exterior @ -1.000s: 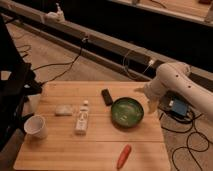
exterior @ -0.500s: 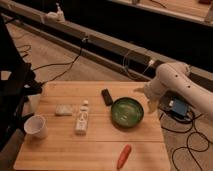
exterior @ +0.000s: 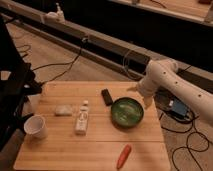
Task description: Place the eraser on the white sponge
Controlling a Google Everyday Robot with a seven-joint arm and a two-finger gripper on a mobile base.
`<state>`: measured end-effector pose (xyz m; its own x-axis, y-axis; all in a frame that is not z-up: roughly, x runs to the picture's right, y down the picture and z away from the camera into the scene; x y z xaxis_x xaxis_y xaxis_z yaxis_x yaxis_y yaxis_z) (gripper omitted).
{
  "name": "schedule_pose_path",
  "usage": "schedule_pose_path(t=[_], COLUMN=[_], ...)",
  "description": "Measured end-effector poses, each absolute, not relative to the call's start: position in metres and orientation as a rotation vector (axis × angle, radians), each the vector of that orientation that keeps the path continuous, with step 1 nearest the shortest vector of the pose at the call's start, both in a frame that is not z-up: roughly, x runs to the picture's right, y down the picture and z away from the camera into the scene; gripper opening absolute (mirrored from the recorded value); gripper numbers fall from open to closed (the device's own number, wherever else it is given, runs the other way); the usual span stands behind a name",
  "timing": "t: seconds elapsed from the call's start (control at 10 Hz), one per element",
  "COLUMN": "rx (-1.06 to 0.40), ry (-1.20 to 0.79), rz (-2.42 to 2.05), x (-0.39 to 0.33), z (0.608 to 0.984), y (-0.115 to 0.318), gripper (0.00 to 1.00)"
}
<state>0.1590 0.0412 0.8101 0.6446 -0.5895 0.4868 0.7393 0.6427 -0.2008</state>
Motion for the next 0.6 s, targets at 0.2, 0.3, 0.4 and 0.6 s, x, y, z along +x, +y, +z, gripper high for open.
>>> schedule_pose_path(t=[0.2, 0.3, 0.4, 0.6], rx=[-0.375, -0.364, -0.360, -0.356], ry=[-0.460, -0.482, -0.498, -0.502], rz=[-0.967, -1.022, -1.067, -1.080], x=[0.119, 0.105, 0.096, 0.093], z=[0.814, 0.813, 0.812, 0.812], y=[0.034, 0.033, 0.033, 0.033], gripper=[0.80, 0.80, 0.80, 0.80])
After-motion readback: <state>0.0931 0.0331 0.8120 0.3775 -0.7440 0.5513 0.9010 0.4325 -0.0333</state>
